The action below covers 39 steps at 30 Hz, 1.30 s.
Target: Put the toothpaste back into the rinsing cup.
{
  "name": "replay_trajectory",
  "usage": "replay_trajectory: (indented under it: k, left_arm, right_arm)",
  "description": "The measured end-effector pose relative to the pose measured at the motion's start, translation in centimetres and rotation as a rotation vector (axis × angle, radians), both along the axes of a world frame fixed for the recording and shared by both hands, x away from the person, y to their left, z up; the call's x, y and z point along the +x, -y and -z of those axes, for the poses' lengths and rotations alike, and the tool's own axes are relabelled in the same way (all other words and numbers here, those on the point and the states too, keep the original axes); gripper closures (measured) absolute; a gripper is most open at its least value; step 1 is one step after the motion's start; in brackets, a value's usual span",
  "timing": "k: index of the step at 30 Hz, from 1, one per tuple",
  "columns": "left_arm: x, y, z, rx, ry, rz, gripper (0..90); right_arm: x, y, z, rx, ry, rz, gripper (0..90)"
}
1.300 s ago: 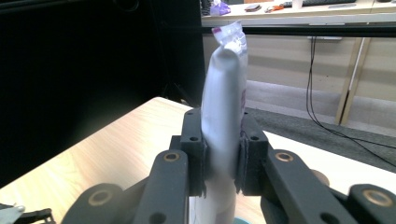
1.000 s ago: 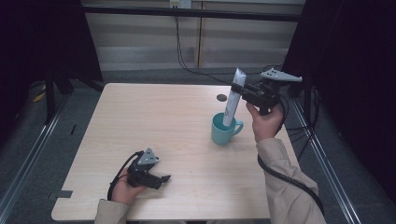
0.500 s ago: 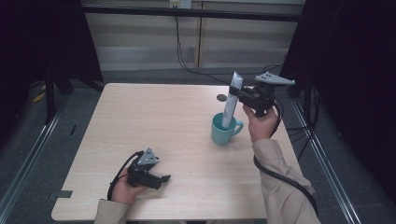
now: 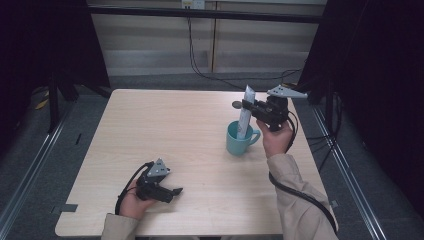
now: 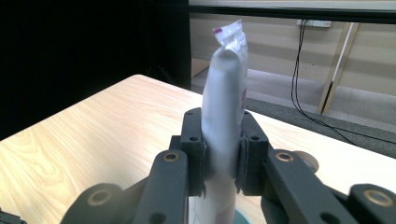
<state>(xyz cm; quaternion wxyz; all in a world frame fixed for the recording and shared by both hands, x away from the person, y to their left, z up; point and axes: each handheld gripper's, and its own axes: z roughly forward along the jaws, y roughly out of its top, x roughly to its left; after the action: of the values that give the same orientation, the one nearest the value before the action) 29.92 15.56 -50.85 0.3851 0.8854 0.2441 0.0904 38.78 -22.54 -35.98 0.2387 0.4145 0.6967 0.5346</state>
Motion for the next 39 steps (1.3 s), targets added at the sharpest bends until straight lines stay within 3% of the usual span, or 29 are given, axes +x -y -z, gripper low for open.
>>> replay_trajectory:
  k: [39]
  left_arm:
    - [0.0,0.0,0.0,0.003,0.0,0.001,14.9]
  right_arm:
    - [-0.9,0.1,4.1,-0.029,-0.013,0.016,75.5]
